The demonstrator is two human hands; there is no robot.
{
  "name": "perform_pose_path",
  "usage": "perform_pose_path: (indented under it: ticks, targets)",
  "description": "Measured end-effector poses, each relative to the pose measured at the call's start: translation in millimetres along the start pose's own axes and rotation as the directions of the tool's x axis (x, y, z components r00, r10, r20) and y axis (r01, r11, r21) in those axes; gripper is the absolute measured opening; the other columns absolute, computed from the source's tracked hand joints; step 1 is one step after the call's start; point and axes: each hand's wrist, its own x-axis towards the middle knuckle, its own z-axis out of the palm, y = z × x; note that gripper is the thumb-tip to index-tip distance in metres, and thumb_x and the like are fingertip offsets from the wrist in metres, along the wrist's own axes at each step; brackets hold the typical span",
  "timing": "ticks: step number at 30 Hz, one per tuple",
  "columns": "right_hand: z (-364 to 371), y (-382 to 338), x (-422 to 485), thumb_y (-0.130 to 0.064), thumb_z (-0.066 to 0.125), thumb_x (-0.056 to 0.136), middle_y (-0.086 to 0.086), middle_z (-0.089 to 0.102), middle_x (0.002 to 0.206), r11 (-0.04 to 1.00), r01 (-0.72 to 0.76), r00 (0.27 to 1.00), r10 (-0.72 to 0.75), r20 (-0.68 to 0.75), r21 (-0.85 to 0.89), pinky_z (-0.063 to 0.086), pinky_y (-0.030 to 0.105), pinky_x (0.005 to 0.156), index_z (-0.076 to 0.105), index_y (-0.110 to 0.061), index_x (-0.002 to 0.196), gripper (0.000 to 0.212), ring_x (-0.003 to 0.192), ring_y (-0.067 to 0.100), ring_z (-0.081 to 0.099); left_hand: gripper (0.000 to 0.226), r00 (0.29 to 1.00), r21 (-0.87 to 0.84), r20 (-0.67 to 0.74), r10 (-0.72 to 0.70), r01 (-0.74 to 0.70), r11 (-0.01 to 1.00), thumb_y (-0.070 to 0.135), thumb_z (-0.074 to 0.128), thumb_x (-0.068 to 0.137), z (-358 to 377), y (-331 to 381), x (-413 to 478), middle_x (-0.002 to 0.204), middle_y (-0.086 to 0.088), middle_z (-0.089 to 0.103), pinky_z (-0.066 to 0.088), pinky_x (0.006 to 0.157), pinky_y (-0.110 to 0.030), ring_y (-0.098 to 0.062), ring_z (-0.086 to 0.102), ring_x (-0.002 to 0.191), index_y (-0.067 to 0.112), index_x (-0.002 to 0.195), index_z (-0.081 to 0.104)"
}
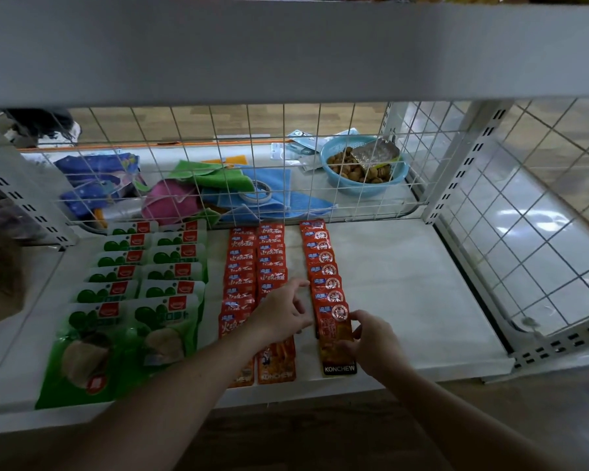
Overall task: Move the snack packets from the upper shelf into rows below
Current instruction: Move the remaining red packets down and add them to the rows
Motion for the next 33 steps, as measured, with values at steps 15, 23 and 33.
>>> perform_pose_path:
  ticks: [15,23,33]
  targets:
    - [-45,-26,-14,-0.048,0.059,0.094,0.006,0.051,0.143,0.968,0.06,0.984,-0.098,-0.149,-0.245,0.05,0.037,0.102,0.036,-0.019,0.148,0.066,0.128,0.02,0.052,0.047,0.98,0.045,-0.192,0.052,-0.045,0.998,0.027,0.062,0.096,-21,32,-18,0.11,0.006,0.059,0.053,0.08,-0.026,-0.007,0.058,0.095,0.024,0.14,0.047]
    - [-94,-80,-37,-0.062,0.04,0.096,0.005,0.036,0.157,0.883,0.103,0.924,-0.255,-0.284,-0.458,0.032,0.042,0.118,0.027,-0.023,0.153,0.07,0.146,0.023,0.029,0.053,0.937,0.456,-0.268,0.225,-0.083,0.886,0.046,0.045,0.102,-59,80,-51,0.159,0.002,0.03,0.022,0.121,-0.042,-0.021,0.022,0.148,0.028,0.151,0.035]
    - [-150,-125,-99,-0.065,0.027,0.097,0.005,0.026,0.162,0.81,0.146,0.882,-0.367,-0.295,-0.568,0.015,0.045,0.124,0.021,-0.025,0.155,0.071,0.151,0.026,0.017,0.06,0.891,0.633,-0.291,0.349,-0.095,0.769,0.054,0.042,0.099,-90,142,-106,0.165,0.001,0.016,0.009,0.122,-0.048,-0.026,0.011,0.151,0.037,0.154,0.024]
